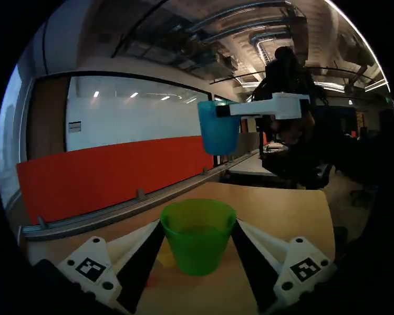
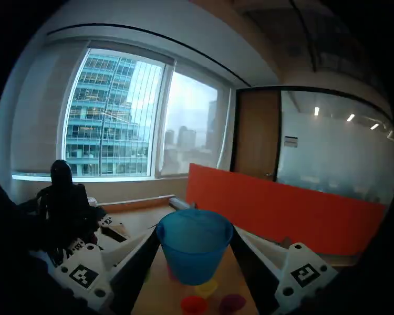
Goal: Pour water
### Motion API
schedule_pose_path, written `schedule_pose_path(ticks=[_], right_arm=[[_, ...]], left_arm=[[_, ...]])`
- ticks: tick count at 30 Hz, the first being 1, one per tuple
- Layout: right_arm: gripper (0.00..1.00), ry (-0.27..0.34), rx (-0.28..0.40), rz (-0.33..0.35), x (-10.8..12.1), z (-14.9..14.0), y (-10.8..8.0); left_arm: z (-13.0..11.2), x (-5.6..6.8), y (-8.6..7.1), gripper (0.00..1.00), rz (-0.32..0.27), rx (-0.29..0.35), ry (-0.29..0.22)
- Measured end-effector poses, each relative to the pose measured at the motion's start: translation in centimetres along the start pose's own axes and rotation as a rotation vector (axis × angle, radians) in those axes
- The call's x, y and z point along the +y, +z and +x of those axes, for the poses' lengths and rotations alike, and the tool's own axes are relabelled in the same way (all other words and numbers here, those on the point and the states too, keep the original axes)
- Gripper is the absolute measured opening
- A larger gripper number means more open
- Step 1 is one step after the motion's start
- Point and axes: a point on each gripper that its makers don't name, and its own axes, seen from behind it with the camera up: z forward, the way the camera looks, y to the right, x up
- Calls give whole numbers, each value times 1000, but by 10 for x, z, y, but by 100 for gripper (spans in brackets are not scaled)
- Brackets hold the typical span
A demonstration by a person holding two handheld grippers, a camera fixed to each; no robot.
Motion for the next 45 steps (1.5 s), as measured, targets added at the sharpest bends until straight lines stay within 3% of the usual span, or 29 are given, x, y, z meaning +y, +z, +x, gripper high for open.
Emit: schedule_pose_path(ticks=[9, 17, 27, 45], right_arm=[[92, 21, -8, -24, 9, -27, -19], [92, 25, -14, -58, 17, -45, -32], [93, 29, -27, -92, 25, -68, -45], [93, 45, -117, -60, 16, -118, -50]], left_arm=[[-7, -18, -14, 86, 42, -21, 6], [-11, -25, -22, 86, 60, -34, 3], [-20, -25, -28, 86, 64, -65, 15], [-50, -20, -31, 86, 47, -154, 15]])
